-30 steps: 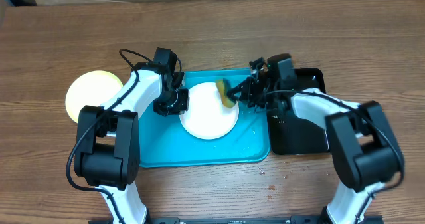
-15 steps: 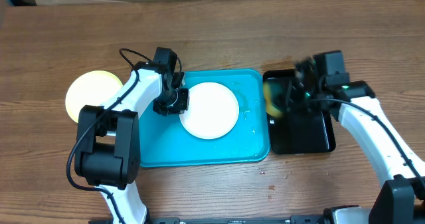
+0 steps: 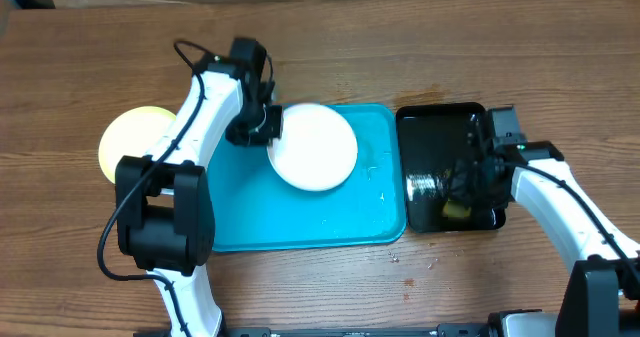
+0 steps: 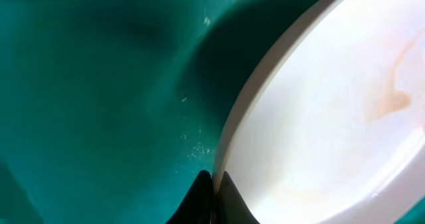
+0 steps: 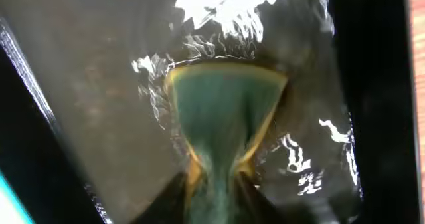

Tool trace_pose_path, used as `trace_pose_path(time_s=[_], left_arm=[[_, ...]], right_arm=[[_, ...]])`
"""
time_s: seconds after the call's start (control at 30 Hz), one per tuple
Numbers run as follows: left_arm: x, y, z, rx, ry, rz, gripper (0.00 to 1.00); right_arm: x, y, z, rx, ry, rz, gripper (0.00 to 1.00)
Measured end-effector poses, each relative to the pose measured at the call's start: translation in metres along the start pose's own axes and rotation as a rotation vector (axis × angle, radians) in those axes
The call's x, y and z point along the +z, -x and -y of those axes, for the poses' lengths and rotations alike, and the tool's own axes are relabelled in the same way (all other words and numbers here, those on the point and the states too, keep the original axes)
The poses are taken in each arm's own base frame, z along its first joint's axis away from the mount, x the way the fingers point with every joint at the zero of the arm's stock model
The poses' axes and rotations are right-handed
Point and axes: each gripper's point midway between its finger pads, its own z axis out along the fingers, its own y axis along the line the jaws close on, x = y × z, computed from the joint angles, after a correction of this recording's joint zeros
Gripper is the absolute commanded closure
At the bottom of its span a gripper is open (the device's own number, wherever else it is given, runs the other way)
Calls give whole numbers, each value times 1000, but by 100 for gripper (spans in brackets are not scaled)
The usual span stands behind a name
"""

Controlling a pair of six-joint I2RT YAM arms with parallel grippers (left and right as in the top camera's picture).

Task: Clean dirty plates on tray and stack at the side
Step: 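Lift the white plate with the left gripper and tilt it over the black tray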

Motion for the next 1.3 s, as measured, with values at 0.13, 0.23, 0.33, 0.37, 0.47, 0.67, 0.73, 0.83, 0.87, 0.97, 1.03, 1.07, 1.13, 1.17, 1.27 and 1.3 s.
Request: trace_pose_path(time_s=[0.13, 0.23, 0.33, 0.37, 0.47, 0.67, 0.73, 0.83, 0.87, 0.97, 1.03, 1.07, 1.13, 1.17, 1.27, 1.3], left_arm=[[-23, 11, 7, 6, -2, 34, 96], [-36, 17, 15, 5, -4, 57, 96], [-47, 24, 32, 24, -12, 95, 96], [-50, 26, 38, 32, -14, 106, 96], [-54, 32, 66, 76, -26, 154, 96], [-54, 40, 126, 156, -49, 265, 96], [-56, 42, 149, 192, -55, 314, 96], [-58, 44, 180, 245, -44, 392, 96], [-59, 44, 188, 260, -33, 416, 96], [-64, 44, 208, 300, 15, 499, 96], [-69, 47, 216, 313, 60, 559, 96], [-71, 48, 220, 321, 82, 585, 96], [-78, 51, 222, 339, 138, 641, 96], [-80, 52, 222, 346, 163, 661, 96], [-93, 58, 221, 394, 287, 743, 96], [-98, 60, 221, 409, 326, 771, 96]], right_arm=[[5, -5, 0, 8, 7, -11, 7], [-1, -5, -1, 10, 8, -25, 2], [-23, 17, -6, 24, 26, 16, 0], [-35, 32, -9, 35, 41, 53, 0], [-77, 85, -6, 83, 85, 214, 0], [-107, 133, 49, 221, 12, 394, 0], [-110, 135, 77, 279, -48, 411, 0], [-114, 135, 105, 342, -103, 425, 0], [-114, 135, 110, 355, -114, 427, 0], [-116, 135, 119, 372, -134, 431, 0], [-116, 135, 119, 372, -136, 433, 0], [-116, 135, 119, 372, -137, 432, 0], [-116, 135, 119, 373, -137, 432, 0], [-116, 135, 119, 372, -137, 431, 0], [-116, 135, 119, 373, -138, 432, 0], [-116, 135, 120, 373, -141, 432, 0]])
